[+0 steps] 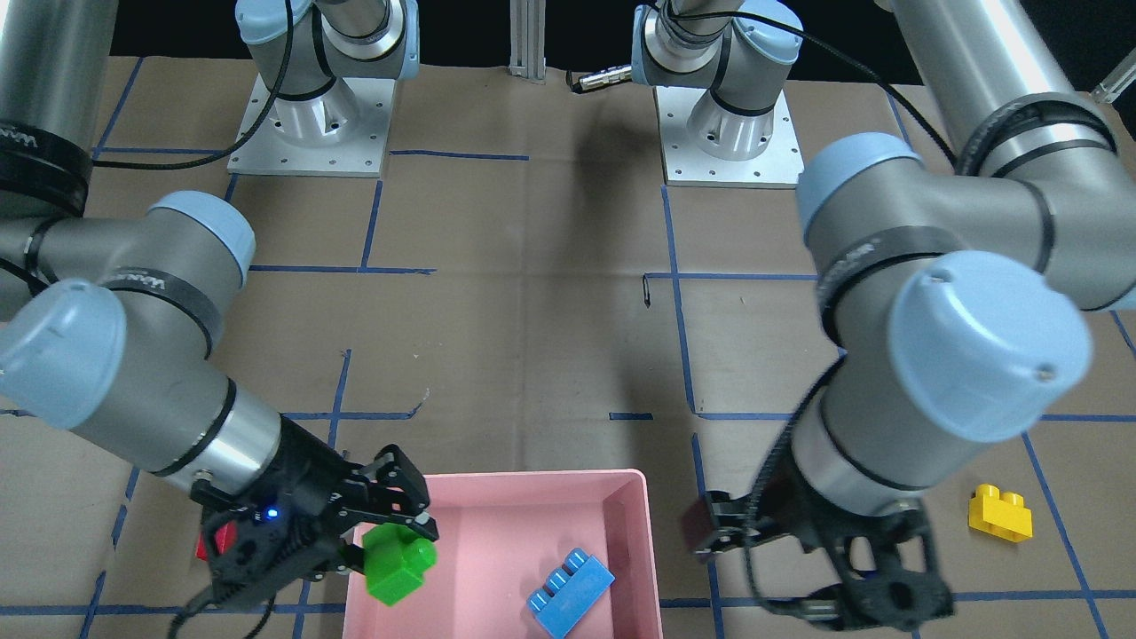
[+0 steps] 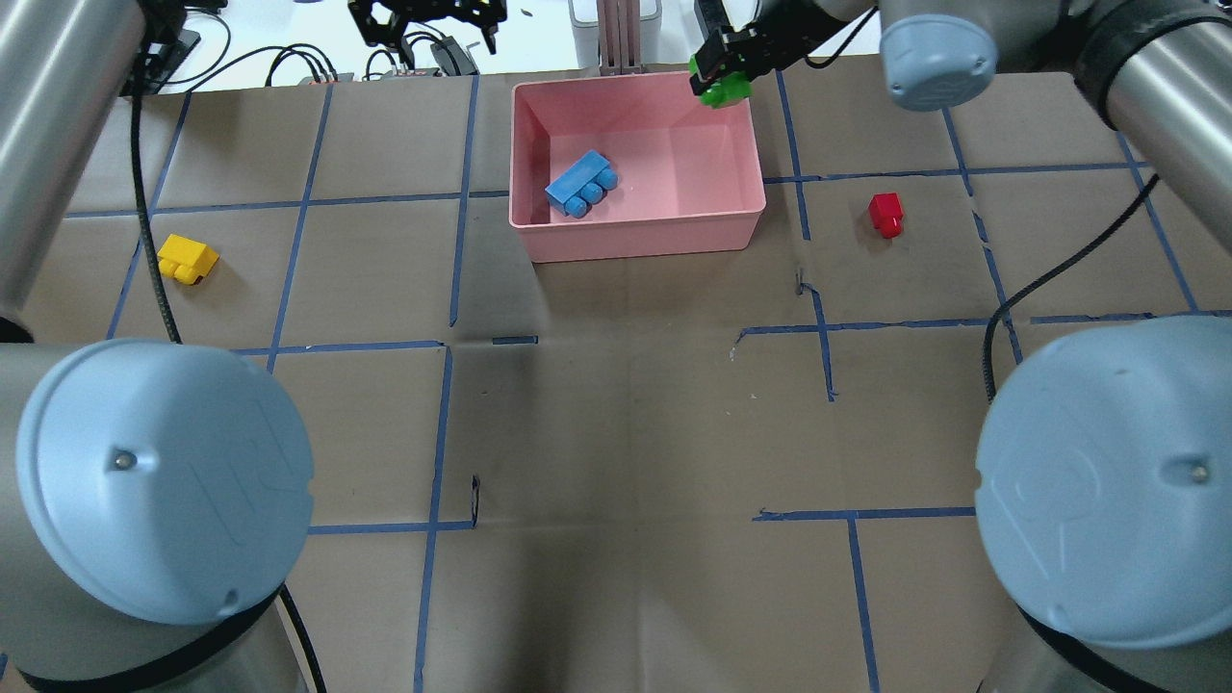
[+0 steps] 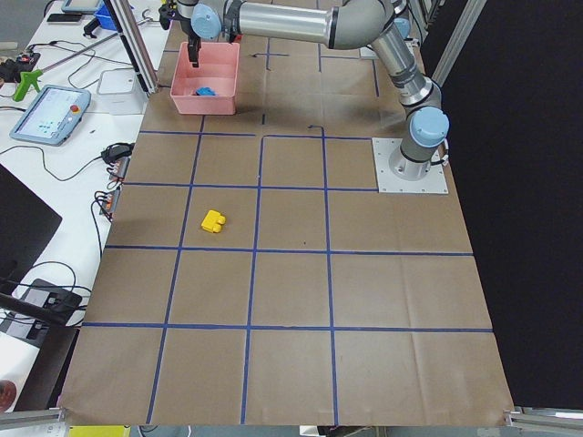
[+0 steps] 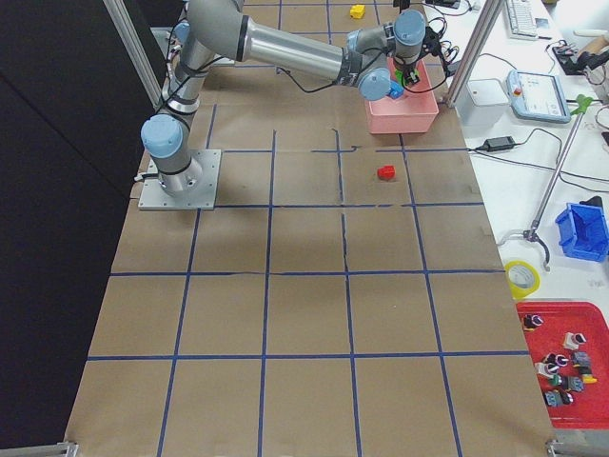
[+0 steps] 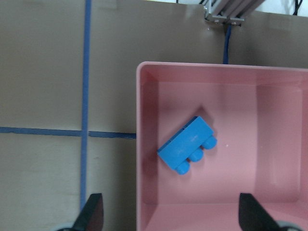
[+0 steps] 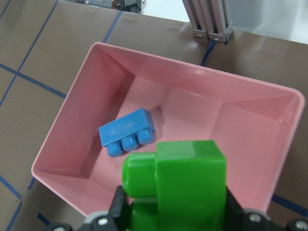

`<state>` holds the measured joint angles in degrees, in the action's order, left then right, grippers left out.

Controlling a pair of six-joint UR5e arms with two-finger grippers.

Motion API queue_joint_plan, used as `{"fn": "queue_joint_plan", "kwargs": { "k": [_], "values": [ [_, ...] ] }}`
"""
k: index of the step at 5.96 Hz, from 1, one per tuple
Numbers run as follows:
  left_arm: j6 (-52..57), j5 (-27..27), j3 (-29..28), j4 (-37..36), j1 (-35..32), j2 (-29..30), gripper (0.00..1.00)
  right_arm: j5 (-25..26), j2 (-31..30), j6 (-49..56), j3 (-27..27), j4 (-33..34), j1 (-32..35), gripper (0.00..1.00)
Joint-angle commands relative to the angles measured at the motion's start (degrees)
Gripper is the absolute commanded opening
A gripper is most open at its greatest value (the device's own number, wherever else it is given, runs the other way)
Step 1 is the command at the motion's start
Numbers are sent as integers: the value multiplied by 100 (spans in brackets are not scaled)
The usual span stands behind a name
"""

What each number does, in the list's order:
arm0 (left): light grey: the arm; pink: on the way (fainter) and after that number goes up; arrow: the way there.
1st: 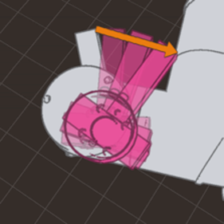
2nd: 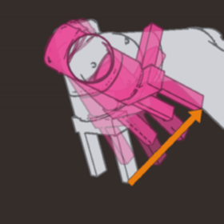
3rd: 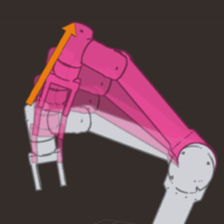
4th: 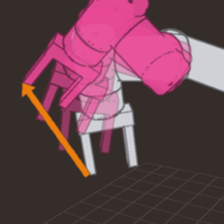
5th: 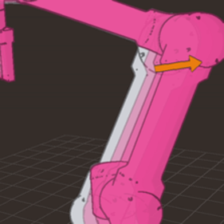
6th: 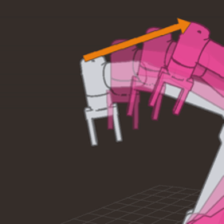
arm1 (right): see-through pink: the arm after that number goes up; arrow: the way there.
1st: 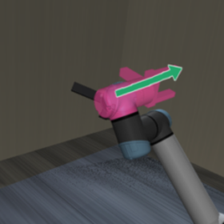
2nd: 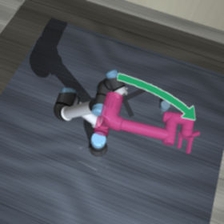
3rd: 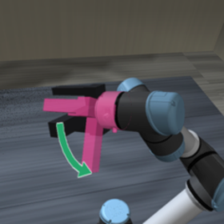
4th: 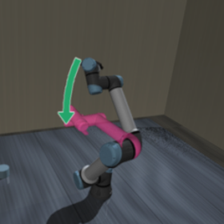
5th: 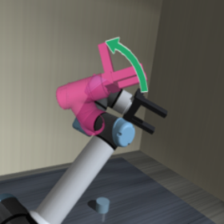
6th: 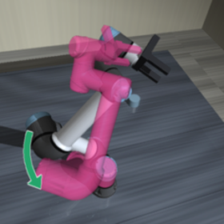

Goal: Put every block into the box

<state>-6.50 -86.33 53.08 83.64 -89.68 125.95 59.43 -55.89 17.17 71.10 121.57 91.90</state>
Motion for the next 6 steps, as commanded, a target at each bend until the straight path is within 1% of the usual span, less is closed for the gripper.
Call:
{"fn": "queue_joint_plan", "kwargs": {
  "k": [1, 2, 3, 4, 5, 6],
  "values": [
    [925, 11, 447, 3, 1027, -228, 99, -1, 734, -398, -848, 68, 485, 15],
    [1523, 2, 605, -6, 1580, -255, 99, 77, 859, -373, -1061, 77, 548, 74],
    [1555, 19, 677, 20, 2125, -264, 99, 86, 860, -407, -968, 86, 549, 100],
    [1869, 20, 660, 12, 2513, -256, 99, 86, 851, -355, -975, 86, 549, 100],
    [1628, 28, 677, -75, 2734, -186, 99, 112, 764, -337, -941, 43, 462, 100],
    [390, 20, 695, -76, 2841, -124, 99, 426, 589, -320, -905, -54, 296, 100]
  ]
}}
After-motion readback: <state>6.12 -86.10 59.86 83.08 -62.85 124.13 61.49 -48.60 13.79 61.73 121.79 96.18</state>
